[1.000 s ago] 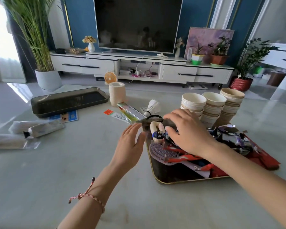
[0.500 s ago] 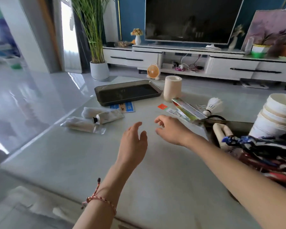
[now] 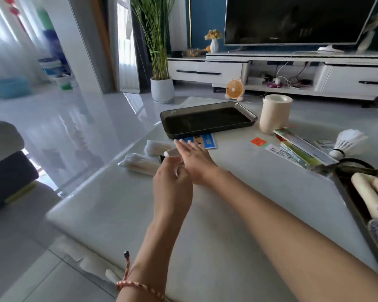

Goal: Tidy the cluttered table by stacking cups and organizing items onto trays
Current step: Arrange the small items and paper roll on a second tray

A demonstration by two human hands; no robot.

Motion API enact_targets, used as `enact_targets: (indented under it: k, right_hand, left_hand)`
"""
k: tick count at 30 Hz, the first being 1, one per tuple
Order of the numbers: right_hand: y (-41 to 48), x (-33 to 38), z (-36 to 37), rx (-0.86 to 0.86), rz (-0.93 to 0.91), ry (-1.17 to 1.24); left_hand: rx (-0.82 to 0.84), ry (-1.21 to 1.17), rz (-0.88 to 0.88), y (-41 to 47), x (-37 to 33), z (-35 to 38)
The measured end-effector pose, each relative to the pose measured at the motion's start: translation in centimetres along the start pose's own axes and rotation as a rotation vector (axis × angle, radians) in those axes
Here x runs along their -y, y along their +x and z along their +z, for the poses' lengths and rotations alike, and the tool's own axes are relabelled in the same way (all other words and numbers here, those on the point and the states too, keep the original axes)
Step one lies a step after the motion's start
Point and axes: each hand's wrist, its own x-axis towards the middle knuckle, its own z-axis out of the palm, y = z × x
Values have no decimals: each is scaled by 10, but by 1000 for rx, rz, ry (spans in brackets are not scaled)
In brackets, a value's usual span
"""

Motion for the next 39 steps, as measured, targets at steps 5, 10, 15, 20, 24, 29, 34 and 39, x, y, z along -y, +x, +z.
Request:
enact_targets:
  k: [5,10,15,20,24,29,34,39]
  right_hand:
    - [15,-1,1,-10,91,-64]
    - [-24,-6,-18,-156,-72,-101]
    - [-98,-59,-82,-192,120,-76]
    - [-171,-118,-157,-296,431,-156]
    - [-211,-148,-191,-358,600,-254]
    - [-225,-155,-184,-127,655,-429]
    - [-219,-164,-167,195,714,-573]
    - [-213,-175,-159,475,869,-224]
  left_hand:
    - [-21,-39,-65,5,1,0]
    - [-77,-65,-79,8,-9,4]
    - [71,-108,-55,-22,-39,55]
    - [235,-167,-40,-59,-77,104]
    - [328,-227,-23,-85,-98,131]
    - [407,-163,34,-97,-98,145]
    - [391,-61,52,-89,-83,135]
    - [374,-80,59,-83,-82,130]
